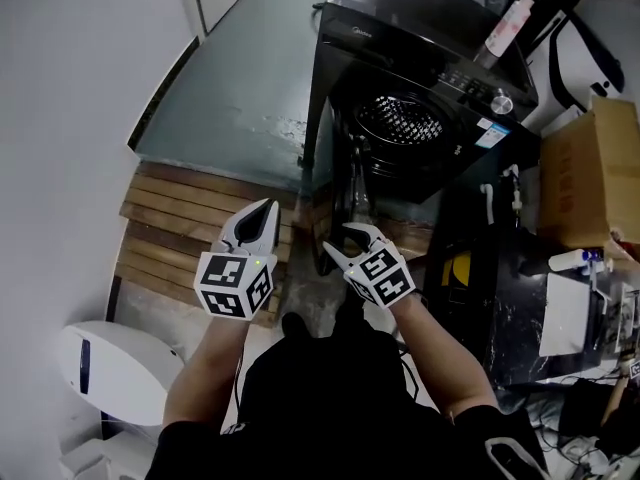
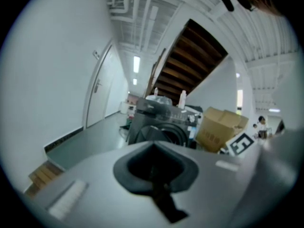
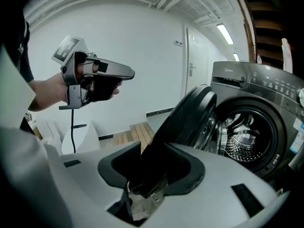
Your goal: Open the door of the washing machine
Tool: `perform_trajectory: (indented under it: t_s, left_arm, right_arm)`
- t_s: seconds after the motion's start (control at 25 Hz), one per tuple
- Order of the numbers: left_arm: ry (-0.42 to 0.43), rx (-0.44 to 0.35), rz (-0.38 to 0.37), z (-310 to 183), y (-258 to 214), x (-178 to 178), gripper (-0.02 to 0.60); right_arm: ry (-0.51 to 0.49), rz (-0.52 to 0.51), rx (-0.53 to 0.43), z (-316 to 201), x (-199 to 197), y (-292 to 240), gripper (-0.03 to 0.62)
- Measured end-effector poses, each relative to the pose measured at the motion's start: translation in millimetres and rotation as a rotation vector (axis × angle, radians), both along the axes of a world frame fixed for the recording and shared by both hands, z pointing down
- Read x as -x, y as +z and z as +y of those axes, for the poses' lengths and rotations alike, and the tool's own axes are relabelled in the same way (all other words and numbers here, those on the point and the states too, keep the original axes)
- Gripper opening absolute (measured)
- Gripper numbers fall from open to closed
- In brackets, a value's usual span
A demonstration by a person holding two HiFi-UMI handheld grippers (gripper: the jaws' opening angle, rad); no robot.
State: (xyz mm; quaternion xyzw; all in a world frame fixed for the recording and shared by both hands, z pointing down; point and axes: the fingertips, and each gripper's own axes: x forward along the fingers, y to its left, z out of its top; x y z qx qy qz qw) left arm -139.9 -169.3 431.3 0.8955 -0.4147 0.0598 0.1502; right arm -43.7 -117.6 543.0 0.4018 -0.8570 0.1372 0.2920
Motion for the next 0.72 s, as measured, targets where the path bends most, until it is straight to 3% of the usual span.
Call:
perform_trajectory:
  t_s: [0.4, 0.72]
  left_arm:
    - [-0.104, 0.008, 0.014, 1, -2, 39, 0.008]
    - [-0.165, 0.012, 0.032, -7, 0, 55, 0.008]
  right_arm:
    - [-0.147, -0.093, 0.055, -14, 74, -10, 0.135]
    - [-0.142, -0.035, 0.044, -41, 58, -10, 0.136]
